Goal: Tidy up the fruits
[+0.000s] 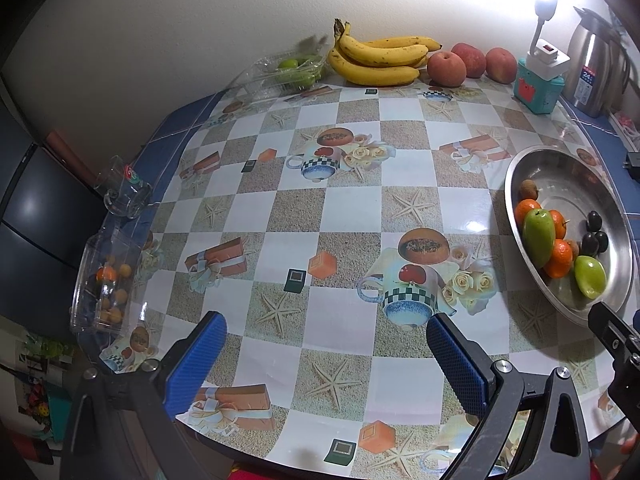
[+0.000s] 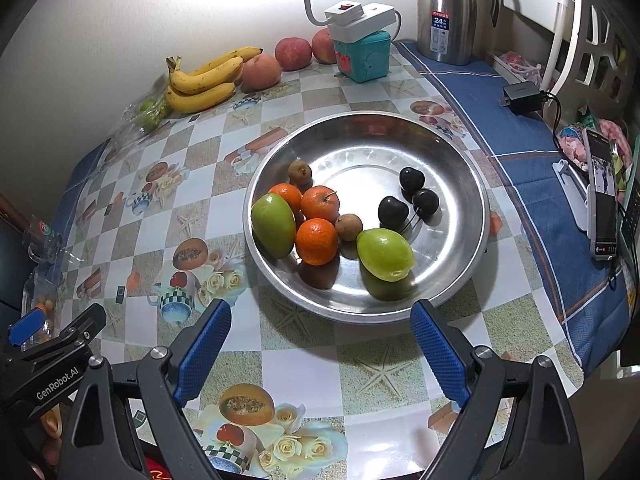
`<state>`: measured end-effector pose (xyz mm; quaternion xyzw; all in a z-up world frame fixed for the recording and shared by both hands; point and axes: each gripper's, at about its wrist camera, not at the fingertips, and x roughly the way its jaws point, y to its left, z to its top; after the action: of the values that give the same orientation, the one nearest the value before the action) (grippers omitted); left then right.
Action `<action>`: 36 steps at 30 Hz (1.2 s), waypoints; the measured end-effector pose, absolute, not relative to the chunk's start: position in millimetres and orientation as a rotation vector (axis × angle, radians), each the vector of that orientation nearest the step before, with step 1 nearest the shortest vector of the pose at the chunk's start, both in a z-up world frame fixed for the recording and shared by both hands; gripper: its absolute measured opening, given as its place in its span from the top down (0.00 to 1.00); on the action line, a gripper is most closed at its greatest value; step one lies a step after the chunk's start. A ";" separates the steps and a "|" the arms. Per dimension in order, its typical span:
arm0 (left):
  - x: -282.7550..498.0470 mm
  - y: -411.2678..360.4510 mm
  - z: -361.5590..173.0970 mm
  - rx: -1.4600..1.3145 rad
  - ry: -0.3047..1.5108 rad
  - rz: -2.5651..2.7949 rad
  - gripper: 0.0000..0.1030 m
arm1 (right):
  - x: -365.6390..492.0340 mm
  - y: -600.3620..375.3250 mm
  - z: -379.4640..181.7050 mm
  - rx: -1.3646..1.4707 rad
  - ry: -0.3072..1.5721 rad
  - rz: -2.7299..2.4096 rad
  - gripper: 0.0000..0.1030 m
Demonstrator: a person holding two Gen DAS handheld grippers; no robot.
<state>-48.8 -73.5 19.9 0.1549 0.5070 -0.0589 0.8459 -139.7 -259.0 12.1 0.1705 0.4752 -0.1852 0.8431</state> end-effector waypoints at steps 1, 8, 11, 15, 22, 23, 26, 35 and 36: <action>-48.8 -73.5 19.9 0.327 1.070 -0.124 0.01 | -139.7 -258.9 12.0 0.360 1.004 -0.391 0.11; -48.8 -74.0 19.9 0.327 1.070 -0.123 0.01 | -138.9 -258.6 11.6 0.359 1.007 -0.390 0.11; -48.6 -73.9 20.0 0.327 1.070 -0.123 0.01 | -139.0 -258.5 11.4 0.360 1.009 -0.390 0.11; -48.6 -74.0 19.9 0.327 1.070 -0.123 0.01 | -138.5 -258.8 10.9 0.359 1.010 -0.389 0.11; -49.0 -73.5 20.8 0.325 1.066 -0.123 0.01 | -138.6 -258.9 10.8 0.359 1.010 -0.389 0.11; -49.2 -73.3 21.7 0.325 1.062 -0.125 0.01 | -138.7 -258.9 10.8 0.359 1.010 -0.389 0.11; -49.3 -73.9 22.2 0.332 1.058 -0.129 0.01 | -138.5 -259.1 11.1 0.358 1.010 -0.388 0.11; -49.9 -74.7 21.4 0.333 1.058 -0.128 0.01 | -138.7 -259.0 9.0 0.358 1.014 -0.387 0.11; -49.9 -74.8 21.3 0.333 1.059 -0.128 0.01 | -138.6 -259.0 9.0 0.358 1.014 -0.387 0.11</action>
<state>-49.9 -74.8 21.3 0.1579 0.5022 -0.0607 0.8481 -138.6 -259.0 9.0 0.1695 0.4797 -0.1833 0.8412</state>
